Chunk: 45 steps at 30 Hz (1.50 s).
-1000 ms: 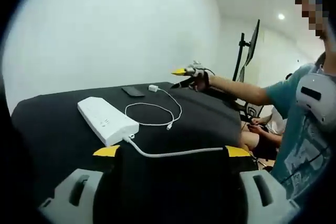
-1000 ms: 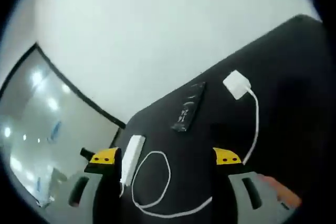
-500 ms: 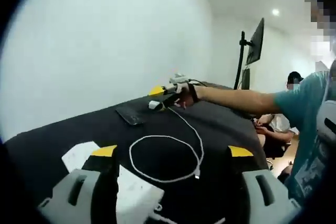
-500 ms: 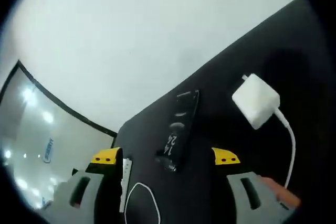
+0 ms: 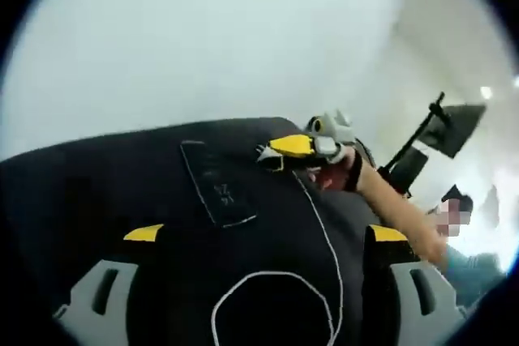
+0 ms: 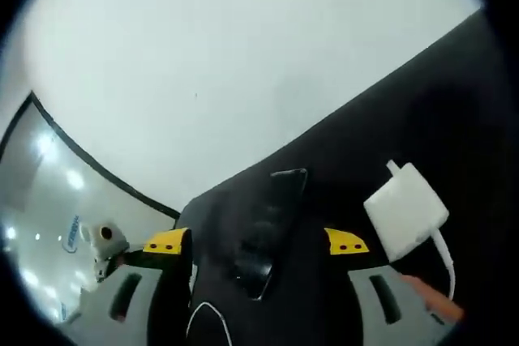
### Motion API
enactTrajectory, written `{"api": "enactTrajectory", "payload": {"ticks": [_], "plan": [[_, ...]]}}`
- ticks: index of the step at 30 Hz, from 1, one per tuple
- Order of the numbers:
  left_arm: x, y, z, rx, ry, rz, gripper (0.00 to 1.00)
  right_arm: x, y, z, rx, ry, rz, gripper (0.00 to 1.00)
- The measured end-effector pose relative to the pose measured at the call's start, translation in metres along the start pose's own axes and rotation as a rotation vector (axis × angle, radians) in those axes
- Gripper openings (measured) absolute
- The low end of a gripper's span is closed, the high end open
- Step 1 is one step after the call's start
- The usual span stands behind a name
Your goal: Connect the charging cable to the phone, plug the charger into the socket, and turn on the power strip switch to charge the phone.
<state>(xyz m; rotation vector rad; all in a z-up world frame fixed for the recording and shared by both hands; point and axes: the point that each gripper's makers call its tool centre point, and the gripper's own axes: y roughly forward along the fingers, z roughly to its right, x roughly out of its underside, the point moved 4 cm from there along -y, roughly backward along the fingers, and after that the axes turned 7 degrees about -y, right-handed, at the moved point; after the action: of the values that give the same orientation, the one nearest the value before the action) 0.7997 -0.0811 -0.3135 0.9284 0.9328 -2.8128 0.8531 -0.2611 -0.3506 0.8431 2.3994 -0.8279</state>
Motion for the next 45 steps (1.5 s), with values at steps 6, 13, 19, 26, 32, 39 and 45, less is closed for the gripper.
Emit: {"api": "enactTrajectory", "payload": {"ticks": [6, 13, 19, 26, 32, 39, 45], "plan": [[-0.019, 0.041, -0.005, -0.129, -0.015, -0.101, 0.96, -0.002, 0.015, 0.005, 0.049, 0.004, -0.077, 0.56], [0.0, 0.066, 0.0, -0.097, -0.033, -0.215, 0.96, -0.008, 0.028, 0.001, 0.094, -0.086, -0.148, 0.55], [0.007, 0.075, -0.007, -0.113, -0.034, -0.252, 0.96, -0.001, 0.044, -0.004, 0.118, -0.09, -0.254, 0.6], [0.001, 0.084, -0.006, -0.12, -0.045, -0.279, 0.96, 0.01, 0.046, -0.006, 0.104, -0.067, -0.274, 0.52], [0.001, 0.097, 0.007, -0.098, -0.049, -0.284, 0.96, 0.016, 0.045, -0.009, 0.072, -0.04, -0.261, 0.51], [0.002, 0.093, 0.004, -0.093, -0.007, -0.298, 0.96, 0.013, 0.05, -0.011, 0.048, -0.022, -0.255, 0.51], [-0.001, 0.091, 0.001, -0.055, -0.027, -0.274, 0.96, 0.015, 0.06, -0.018, 0.026, -0.004, -0.238, 0.52]]}}
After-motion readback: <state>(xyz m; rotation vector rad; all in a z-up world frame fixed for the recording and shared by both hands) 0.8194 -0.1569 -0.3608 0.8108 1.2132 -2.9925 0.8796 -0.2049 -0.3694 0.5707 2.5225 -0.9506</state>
